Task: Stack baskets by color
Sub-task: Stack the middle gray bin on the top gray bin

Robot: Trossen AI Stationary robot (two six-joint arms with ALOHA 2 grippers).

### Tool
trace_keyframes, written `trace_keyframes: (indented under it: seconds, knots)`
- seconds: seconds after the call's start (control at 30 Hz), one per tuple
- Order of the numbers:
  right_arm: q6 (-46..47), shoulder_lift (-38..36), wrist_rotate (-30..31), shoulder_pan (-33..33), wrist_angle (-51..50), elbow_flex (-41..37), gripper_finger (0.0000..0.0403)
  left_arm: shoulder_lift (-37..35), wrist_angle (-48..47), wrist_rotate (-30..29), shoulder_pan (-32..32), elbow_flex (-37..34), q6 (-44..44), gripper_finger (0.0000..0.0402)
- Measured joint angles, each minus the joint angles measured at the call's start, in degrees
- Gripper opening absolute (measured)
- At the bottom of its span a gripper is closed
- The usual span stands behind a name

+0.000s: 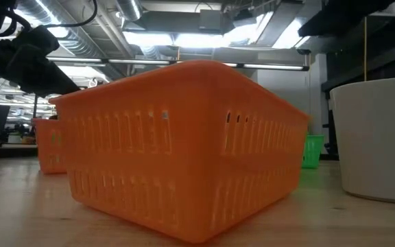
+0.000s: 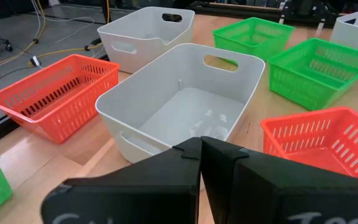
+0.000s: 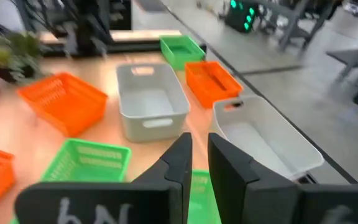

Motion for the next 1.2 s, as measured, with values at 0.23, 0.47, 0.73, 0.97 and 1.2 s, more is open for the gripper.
trace_keyframes:
  seconds: [0.23, 0.47, 0.73, 0.97, 1.2]
  knots:
    - [0.35, 9.34, -3.87, -4.32, -1.38, 2.63, 0.0053, 0.0, -0.01, 0.01, 0.02, 0.0, 0.01, 0.0]
    - [1.32, 15.76, -11.07, -8.33, -3.21, 2.78, 0.0053, 0.0, -0.01, 0.01, 0.0, 0.0, -0.01, 0.0]
    - [-2.87, 20.08, -9.08, -9.63, -3.03, 2.78, 0.0053, 0.0, -0.01, 0.0, 0.02, 0.0, 0.01, 0.0]
    - [-2.31, 22.51, -8.54, -10.61, -2.48, 2.78, 0.0053, 0.0, -0.01, -0.13, 0.0, 0.0, 0.4, 0.0]
    - [-4.37, 25.5, -8.94, -13.43, -4.25, 2.78, 0.0086, 0.0, 0.16, -10.54, 0.09, -0.04, 15.67, 0.0]
